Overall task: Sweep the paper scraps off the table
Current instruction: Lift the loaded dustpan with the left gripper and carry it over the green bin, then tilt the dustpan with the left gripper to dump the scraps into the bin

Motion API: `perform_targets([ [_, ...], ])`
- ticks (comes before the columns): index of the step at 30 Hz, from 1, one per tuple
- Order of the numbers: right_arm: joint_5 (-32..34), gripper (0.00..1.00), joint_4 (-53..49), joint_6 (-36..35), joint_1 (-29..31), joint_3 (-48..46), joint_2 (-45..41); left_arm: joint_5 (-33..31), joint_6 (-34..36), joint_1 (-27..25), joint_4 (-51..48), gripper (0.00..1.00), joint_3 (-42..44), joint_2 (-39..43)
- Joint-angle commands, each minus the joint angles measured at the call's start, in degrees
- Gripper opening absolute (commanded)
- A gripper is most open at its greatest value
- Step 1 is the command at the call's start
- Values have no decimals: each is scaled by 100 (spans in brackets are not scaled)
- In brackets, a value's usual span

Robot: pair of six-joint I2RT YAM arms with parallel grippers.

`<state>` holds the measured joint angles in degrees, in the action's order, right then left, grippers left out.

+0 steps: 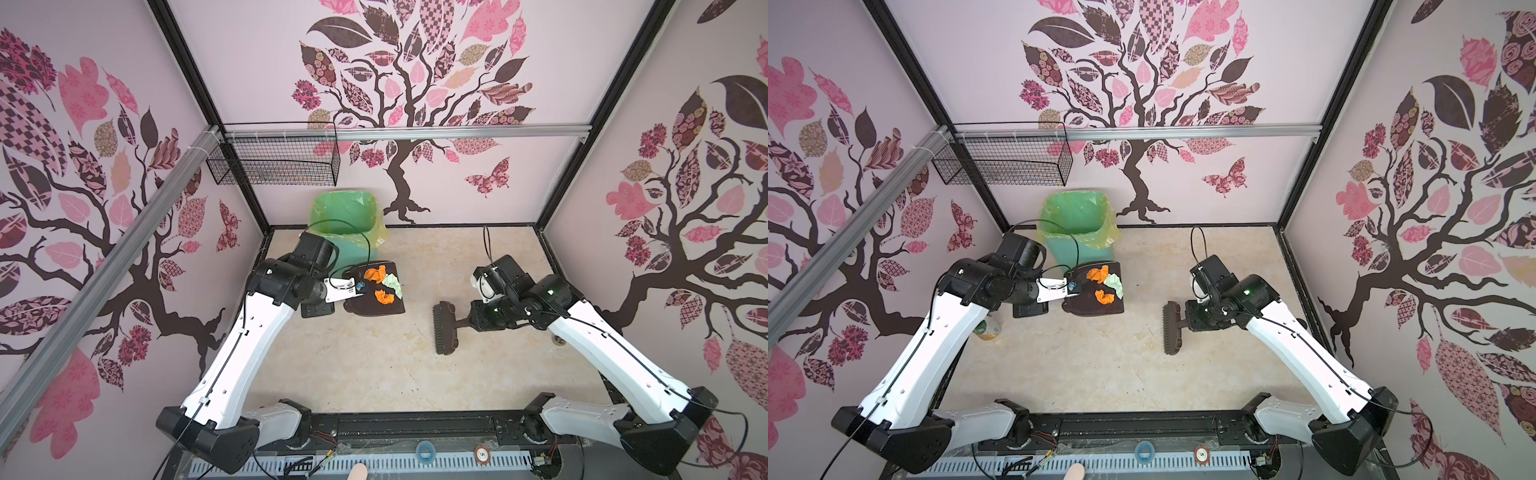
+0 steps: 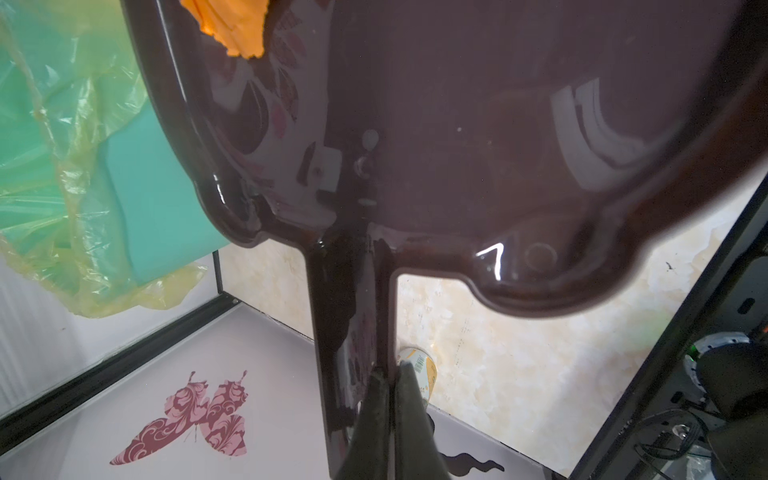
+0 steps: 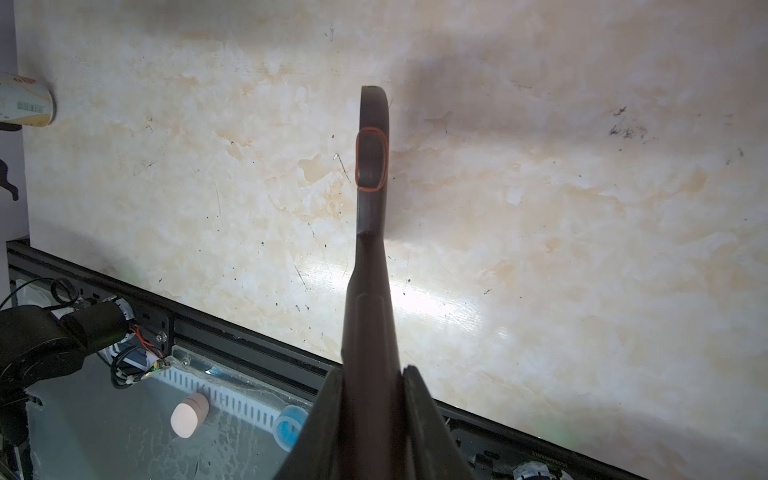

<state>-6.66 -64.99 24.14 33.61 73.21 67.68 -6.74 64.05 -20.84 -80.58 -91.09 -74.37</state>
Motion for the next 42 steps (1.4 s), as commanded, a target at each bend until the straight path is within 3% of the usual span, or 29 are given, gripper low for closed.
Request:
perform_targets([
  [1,-73,0,64,-87,-28,-69,-241,427,106,274,-158,0,-681,-285],
  [9,-121,0,103,-67,-29,-294,-438,564,393,682,-607,0,-1963,-1257],
  [19,-216,0,265,-59,-30,-596,-598,675,882,1499,-1362,0,-4214,-2752],
  [26,-283,0,376,-61,-35,-735,-650,290,1266,1737,-1291,0,-4874,-3421],
  [32,-402,0,572,-11,-37,-1064,-702,171,1413,1977,-1620,0,-6174,-4250],
  [38,-458,0,646,13,-38,-1180,-783,60,1543,2125,-1286,0,-6103,-4454],
  [42,-499,0,682,-6,-30,-1258,-783,21,1655,2246,-1151,0,-6599,-4783],
])
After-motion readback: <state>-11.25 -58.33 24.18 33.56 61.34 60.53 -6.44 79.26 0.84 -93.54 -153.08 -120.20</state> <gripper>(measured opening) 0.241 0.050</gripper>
